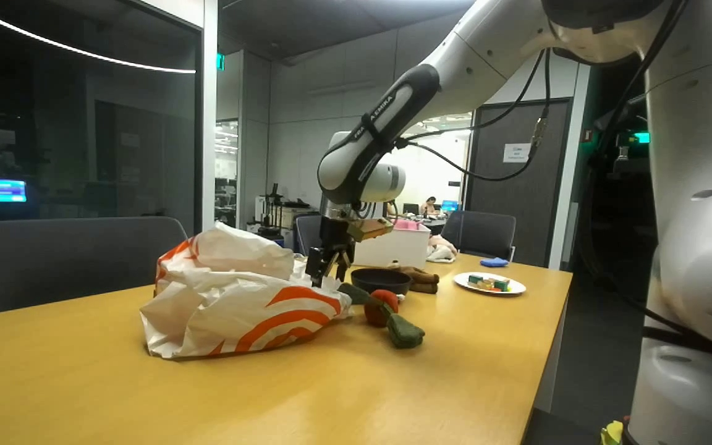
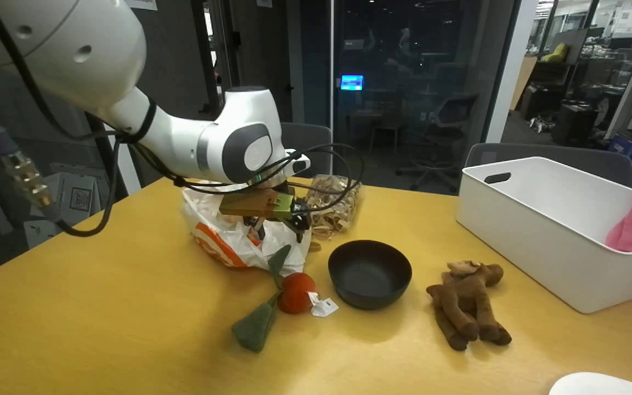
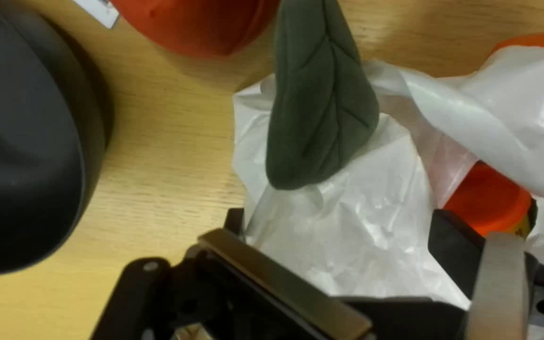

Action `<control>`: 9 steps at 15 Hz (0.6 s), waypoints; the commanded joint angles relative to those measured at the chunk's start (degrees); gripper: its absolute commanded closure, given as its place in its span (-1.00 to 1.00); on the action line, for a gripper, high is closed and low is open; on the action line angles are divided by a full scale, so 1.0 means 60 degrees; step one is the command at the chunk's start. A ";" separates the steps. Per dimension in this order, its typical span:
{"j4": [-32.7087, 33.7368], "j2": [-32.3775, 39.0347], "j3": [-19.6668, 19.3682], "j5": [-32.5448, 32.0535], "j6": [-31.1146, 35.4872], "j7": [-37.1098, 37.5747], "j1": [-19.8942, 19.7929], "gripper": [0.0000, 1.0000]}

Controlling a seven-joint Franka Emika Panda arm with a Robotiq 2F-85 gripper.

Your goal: Put the orange and apple in the black bowl.

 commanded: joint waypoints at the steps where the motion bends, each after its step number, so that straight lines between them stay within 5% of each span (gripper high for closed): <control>1: 0.0420 0.0006 0.0248 -0.1558 -0.0105 0.0744 0.0354 -1.00; 9: 0.0508 -0.0313 0.0544 -0.3583 0.0234 0.1279 0.0773 -1.00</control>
